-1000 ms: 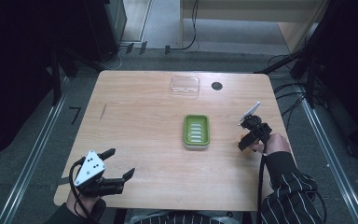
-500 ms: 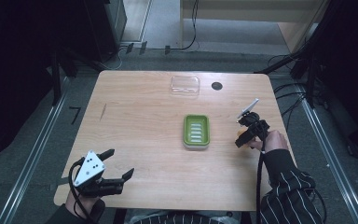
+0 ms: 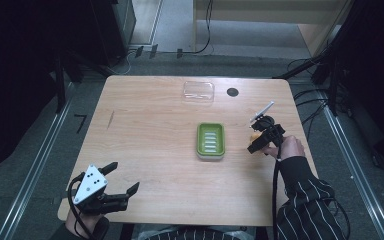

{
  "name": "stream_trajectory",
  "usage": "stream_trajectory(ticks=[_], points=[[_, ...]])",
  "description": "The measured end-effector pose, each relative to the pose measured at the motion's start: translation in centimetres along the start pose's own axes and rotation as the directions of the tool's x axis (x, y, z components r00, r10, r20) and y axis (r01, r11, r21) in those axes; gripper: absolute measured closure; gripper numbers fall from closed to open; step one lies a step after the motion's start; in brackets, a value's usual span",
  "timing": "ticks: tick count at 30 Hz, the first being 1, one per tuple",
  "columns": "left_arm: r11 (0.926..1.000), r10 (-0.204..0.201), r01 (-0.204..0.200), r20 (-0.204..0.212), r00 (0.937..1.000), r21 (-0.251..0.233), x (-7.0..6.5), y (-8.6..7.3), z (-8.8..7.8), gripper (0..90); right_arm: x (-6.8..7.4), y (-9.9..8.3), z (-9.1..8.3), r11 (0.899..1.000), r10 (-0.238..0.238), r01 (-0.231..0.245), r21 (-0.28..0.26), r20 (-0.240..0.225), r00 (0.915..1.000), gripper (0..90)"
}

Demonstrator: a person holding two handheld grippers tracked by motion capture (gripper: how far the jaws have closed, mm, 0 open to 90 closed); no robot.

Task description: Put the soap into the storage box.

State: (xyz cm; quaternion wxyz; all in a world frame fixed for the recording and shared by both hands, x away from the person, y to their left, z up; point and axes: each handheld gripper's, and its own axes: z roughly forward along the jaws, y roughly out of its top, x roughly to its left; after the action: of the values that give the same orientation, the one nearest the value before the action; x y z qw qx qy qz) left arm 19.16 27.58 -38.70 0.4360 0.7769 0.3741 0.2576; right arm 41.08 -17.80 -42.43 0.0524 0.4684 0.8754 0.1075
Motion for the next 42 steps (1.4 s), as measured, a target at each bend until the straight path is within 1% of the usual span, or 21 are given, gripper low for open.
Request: stream_trajectory(ticks=[2,6,7,10,12,16,21,23,24,28,31,36,42], points=[[1.0,0.0,0.0,-0.002,1.0,0.002,0.0,0.0,0.0,13.6,0.1,0.1,-0.1,1.0,0.0,0.0,0.0,0.001,1.0,26.6],[1.0,-0.003,0.003,-0.007,1.0,0.001,0.0,0.0,-0.2,13.6,0.3,0.3,-0.2,1.0,-0.016,0.016,-0.018,-0.004,0.9999,26.6],[1.0,-0.002,0.002,-0.006,1.0,0.0,-0.1,0.0,-0.2,13.6,0.4,0.6,-0.4,0.999,-0.022,0.022,-0.026,0.003,0.9998,26.6],[1.0,0.0,0.0,-0.006,1.0,0.002,-0.1,-0.1,-0.2,13.6,0.5,0.9,-0.4,0.999,-0.025,0.025,-0.031,0.0,0.9997,26.6],[1.0,-0.002,0.002,-0.009,1.0,0.002,-0.1,-0.1,-0.2,13.6,0.8,1.1,-0.5,0.998,-0.031,0.031,-0.045,0.0,0.9995,26.6],[1.0,0.001,-0.001,-0.006,1.0,0.005,-0.1,-0.1,-0.2,13.6,1.1,1.6,-0.7,0.998,-0.044,0.044,-0.05,-0.004,0.999,26.7],[1.0,-0.006,0.006,-0.01,0.9999,0.002,-0.1,-0.1,-0.3,13.6,1.5,1.9,-0.7,0.996,-0.057,0.057,-0.064,-0.004,0.9984,26.6],[1.0,-0.001,0.001,-0.009,1.0,0.004,-0.1,-0.2,-0.3,13.5,1.6,2.0,-0.7,0.996,-0.064,0.064,-0.069,-0.004,0.9979,26.7],[1.0,-0.004,0.004,-0.013,0.9999,0.004,-0.1,-0.2,-0.4,13.6,1.6,2.1,-0.7,0.995,-0.074,0.074,-0.074,-0.005,0.9972,26.7],[1.0,-0.005,0.005,-0.017,0.9998,0.005,-0.1,-0.3,-0.5,13.6,1.8,2.3,-0.7,0.994,-0.073,0.072,-0.08,-0.007,0.9973,26.6],[1.0,-0.007,0.008,-0.021,0.9998,0.006,-0.1,-0.3,-0.6,13.6,1.9,2.4,-0.8,0.993,-0.085,0.085,-0.083,-0.004,0.9963,26.7],[0.9999,-0.009,0.01,-0.027,0.9996,0.006,-0.1,-0.4,-0.9,13.6,2.2,2.7,-0.9,0.99,-0.091,0.09,-0.104,-0.008,0.9958,26.7],[0.9999,-0.015,0.015,-0.033,0.9993,0.005,-0.1,-0.6,-1.1,13.6,2.5,3.0,-1.0,0.989,-0.1,0.099,-0.113,-0.007,0.995,26.7]])
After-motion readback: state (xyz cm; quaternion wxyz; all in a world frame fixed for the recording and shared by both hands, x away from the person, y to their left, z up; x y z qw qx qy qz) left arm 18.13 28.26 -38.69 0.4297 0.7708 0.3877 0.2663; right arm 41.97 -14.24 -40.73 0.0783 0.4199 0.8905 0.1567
